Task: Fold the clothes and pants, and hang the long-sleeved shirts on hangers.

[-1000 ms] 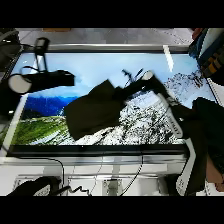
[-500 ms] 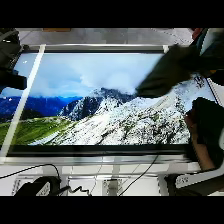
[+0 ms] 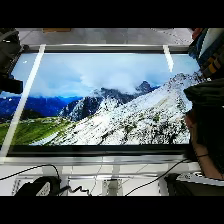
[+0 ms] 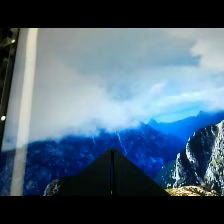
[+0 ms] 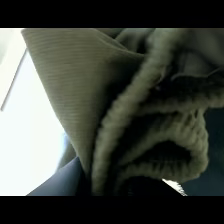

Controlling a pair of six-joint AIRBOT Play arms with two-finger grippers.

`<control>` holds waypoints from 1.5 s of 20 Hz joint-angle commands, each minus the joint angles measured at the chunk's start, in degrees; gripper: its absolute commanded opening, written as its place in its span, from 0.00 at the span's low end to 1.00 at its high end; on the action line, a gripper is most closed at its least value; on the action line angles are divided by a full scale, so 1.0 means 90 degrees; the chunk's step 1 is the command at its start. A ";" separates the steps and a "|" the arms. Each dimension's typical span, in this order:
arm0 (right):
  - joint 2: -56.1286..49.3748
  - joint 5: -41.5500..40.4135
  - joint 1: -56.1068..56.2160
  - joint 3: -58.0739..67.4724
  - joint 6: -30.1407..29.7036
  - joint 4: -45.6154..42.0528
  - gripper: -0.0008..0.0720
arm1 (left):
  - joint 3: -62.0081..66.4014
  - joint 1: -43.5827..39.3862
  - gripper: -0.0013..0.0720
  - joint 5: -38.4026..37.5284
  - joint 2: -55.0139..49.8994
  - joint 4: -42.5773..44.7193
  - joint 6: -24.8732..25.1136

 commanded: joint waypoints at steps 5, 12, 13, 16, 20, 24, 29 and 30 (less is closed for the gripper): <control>0.0338 0.0816 -0.0539 -0.0024 0.1260 -0.2348 0.49 | -0.0002 0.0007 0.05 -0.0058 0.0005 -0.0019 -0.0002; 0.0330 0.0838 -0.0539 -0.0024 0.1217 -0.2290 0.96 | -0.0002 0.0007 0.05 -0.0058 0.0005 -0.0017 0.0000; 0.0330 0.0838 -0.0539 -0.0024 0.1059 -0.2259 0.96 | -0.0002 0.0007 0.05 -0.0058 0.0005 -0.0017 -0.0002; 0.0328 0.0835 -0.0539 -0.0024 0.0046 -0.2106 0.96 | -0.0002 0.0007 0.05 -0.0058 0.0005 -0.0017 -0.0002; 0.0328 0.0933 -0.0539 -0.0024 -0.0661 -0.1462 0.65 | -0.0002 0.0007 0.05 -0.0058 0.0005 -0.0017 -0.0002; 0.0384 0.0852 0.0036 -0.0024 -0.0935 0.0702 0.06 | -0.0002 0.0007 0.05 -0.0058 0.0005 -0.0017 -0.0002; 0.0831 0.0719 0.2472 -0.0005 -0.1450 0.1124 0.06 | -0.0002 0.0007 0.05 -0.0056 0.0005 -0.0017 0.0000; 0.0908 0.0782 0.3152 -0.0005 -0.1586 0.0974 0.06 | -0.0002 0.0007 0.05 -0.0056 0.0005 -0.0017 0.0000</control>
